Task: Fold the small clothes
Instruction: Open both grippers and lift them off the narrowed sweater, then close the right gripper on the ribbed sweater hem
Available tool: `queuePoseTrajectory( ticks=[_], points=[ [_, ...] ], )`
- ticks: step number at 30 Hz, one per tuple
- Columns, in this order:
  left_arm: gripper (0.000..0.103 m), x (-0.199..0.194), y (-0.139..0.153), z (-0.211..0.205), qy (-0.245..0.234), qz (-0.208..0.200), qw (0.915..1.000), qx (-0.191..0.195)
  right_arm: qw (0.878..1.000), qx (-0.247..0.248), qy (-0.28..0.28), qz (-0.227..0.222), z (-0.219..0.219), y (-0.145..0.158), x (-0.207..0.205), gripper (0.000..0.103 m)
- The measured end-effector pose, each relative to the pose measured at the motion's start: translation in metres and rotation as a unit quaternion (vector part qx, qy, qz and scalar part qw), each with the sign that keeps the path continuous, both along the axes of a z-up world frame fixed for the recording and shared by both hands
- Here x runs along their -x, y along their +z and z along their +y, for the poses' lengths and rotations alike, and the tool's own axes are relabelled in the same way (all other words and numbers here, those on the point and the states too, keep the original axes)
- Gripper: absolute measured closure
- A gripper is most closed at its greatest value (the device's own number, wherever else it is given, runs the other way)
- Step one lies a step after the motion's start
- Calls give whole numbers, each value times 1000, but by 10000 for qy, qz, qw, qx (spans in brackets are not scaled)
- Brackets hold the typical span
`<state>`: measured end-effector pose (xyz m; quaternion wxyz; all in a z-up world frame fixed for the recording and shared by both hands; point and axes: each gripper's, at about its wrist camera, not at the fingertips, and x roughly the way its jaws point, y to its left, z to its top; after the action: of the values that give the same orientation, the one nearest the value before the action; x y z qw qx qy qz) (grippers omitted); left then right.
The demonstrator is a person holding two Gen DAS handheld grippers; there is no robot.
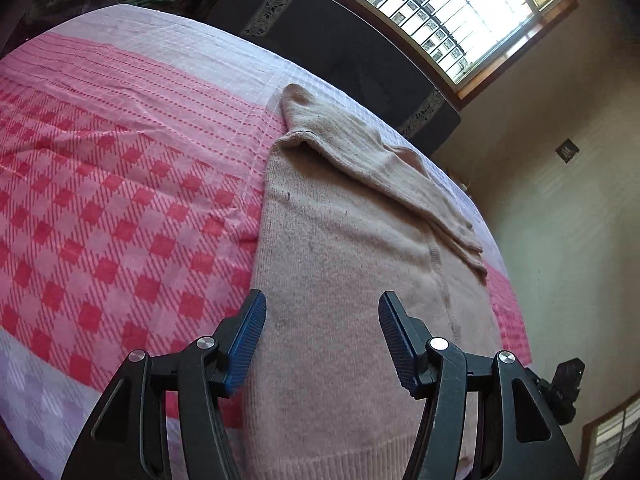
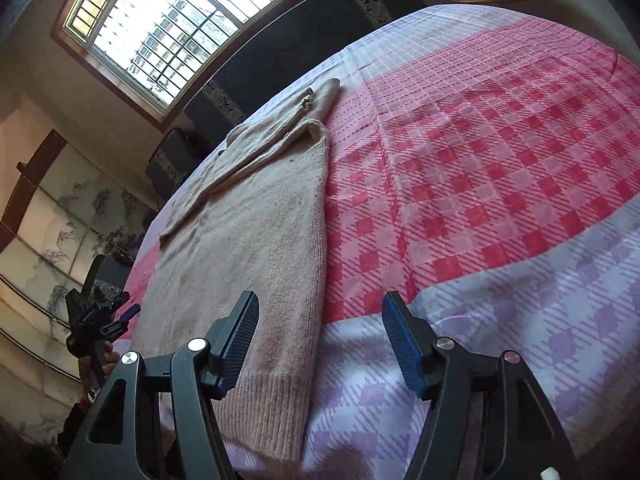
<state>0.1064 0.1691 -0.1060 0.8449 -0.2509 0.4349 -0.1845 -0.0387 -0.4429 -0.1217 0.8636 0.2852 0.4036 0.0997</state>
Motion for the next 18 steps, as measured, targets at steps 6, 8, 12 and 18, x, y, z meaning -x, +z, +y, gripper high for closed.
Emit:
queuePoseTrajectory(
  ticks=[6, 8, 12, 18],
  points=[
    [44, 46, -6, 21, -452, 95, 9989, -56, 9987, 193, 448, -141, 23, 0, 16, 41],
    [44, 56, -5, 22, -530, 62, 9985, -110, 9982, 153, 562, -143, 28, -1, 18, 41],
    [44, 71, -8, 21, -721, -55, 9974, 44, 9973, 75, 687, -258, 36, -4, 23, 41],
    [44, 74, -14, 4, -1044, 70, 9924, 642, 9964, -203, 741, -366, 46, -7, 23, 40]
  ],
)
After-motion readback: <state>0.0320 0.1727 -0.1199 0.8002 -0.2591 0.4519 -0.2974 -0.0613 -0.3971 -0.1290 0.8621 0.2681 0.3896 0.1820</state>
